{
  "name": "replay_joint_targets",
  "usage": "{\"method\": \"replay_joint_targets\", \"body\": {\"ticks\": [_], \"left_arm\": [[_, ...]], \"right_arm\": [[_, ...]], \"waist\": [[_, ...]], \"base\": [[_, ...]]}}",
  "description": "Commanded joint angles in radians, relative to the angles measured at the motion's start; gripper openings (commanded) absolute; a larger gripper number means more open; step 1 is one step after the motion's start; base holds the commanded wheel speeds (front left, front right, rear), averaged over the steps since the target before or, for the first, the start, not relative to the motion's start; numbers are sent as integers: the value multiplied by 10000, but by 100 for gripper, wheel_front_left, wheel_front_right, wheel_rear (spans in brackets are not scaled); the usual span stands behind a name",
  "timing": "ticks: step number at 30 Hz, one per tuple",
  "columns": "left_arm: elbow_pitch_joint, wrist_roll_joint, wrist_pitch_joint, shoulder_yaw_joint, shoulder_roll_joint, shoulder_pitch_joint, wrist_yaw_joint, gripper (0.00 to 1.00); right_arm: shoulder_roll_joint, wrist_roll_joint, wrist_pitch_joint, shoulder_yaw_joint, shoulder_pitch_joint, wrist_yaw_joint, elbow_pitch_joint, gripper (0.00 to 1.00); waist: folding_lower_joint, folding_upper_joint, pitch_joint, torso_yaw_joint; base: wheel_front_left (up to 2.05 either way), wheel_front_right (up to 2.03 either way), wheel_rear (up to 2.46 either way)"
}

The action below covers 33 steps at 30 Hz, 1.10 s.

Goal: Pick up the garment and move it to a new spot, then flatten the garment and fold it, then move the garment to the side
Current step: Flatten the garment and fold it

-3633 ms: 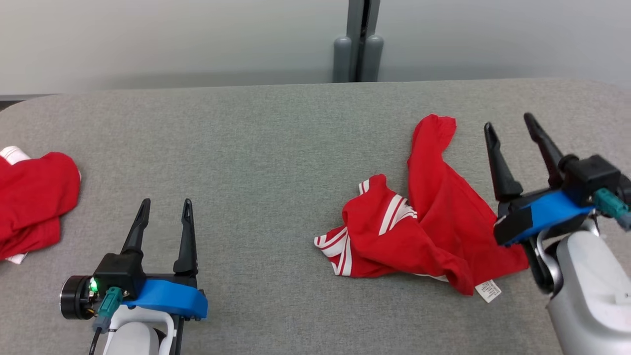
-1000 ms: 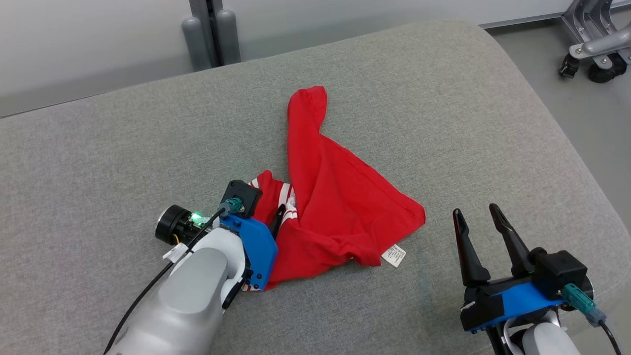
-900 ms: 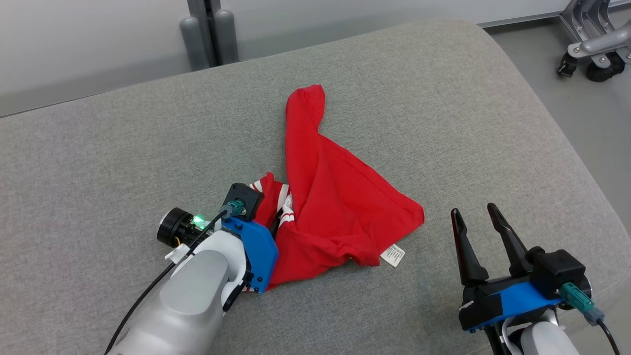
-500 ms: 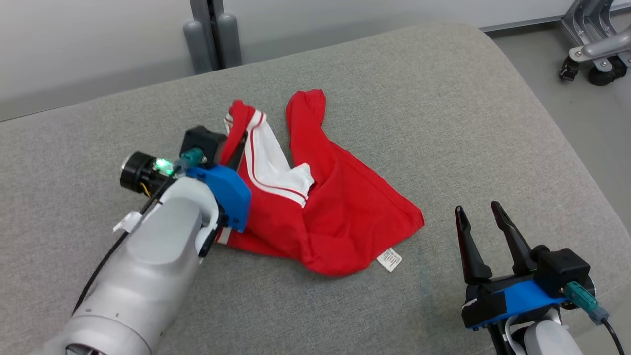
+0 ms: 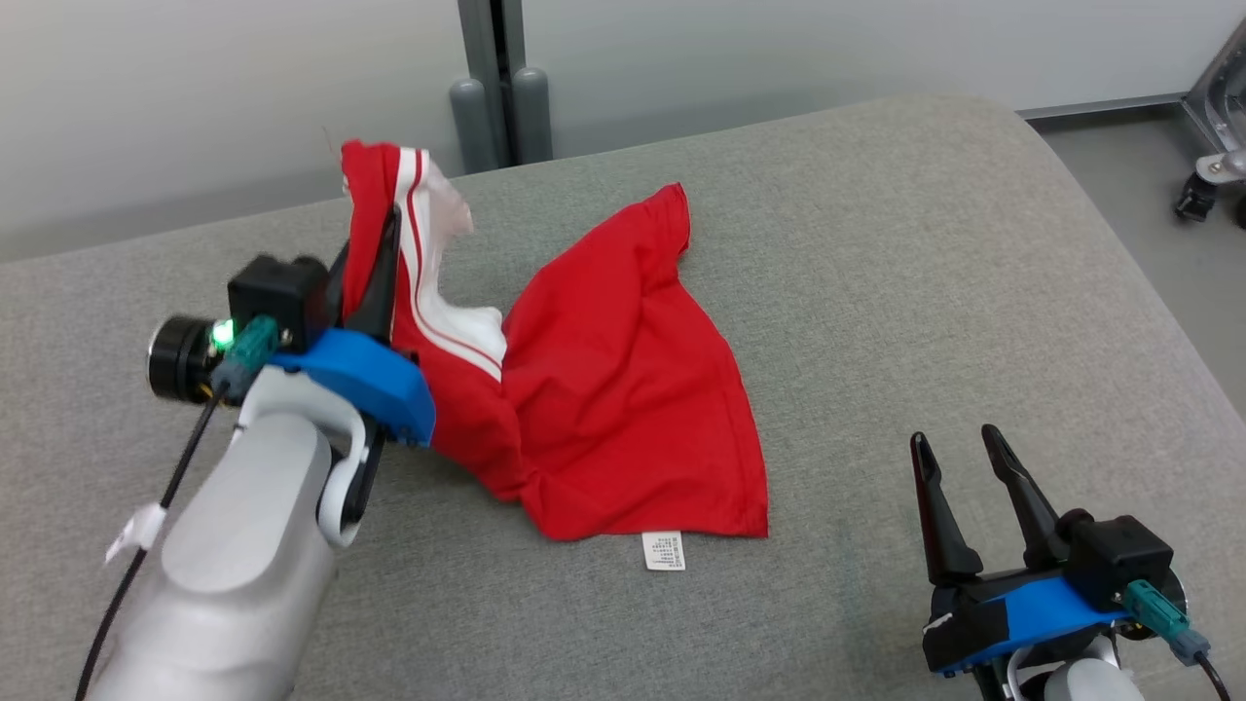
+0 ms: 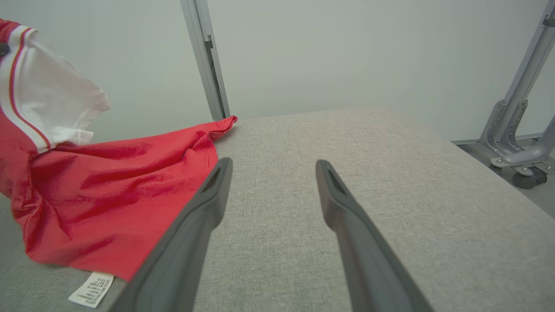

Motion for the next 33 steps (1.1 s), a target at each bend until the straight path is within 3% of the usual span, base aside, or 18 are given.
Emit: {"method": "replay_joint_targets", "body": {"ticks": [1,10,19,20,21,22,33], "left_arm": [[-285,102,-47,242,39,407,60,0],[-2451,793,-47,2413,-331,3887,180,0],[-2877,1407,-48,4003,-1190,5814,-270,1],[-2876,1517,-48,4140,-1281,5950,-330,41],[-2873,1634,-49,4246,-1362,6043,-398,62],[-2881,1745,-48,4364,-1428,6117,-447,100],[-4633,3222,-48,5607,-1840,6343,-805,100]], "right_arm": [[-15,-22,-9,-18,82,1,-2,100],[-13,-115,-8,-83,254,1,59,100],[-13,-168,-8,-104,341,1,251,100],[-14,-178,-8,-96,361,1,268,100],[-18,-185,-8,-111,371,1,289,100],[-22,-184,-8,-98,377,1,307,100],[-65,-124,-8,-148,535,1,409,100]], "waist": [[0,-1,-20,107],[0,-1,-182,846],[0,-1,-346,1349],[0,-1,-365,1395],[0,-1,-397,1451],[0,-1,-420,1485],[0,-1,-766,1746]], "base": [[0,0,0],[0,0,0],[0,0,0],[0,0,0],[0,0,0],[0,0,0],[0,0,0]]}}
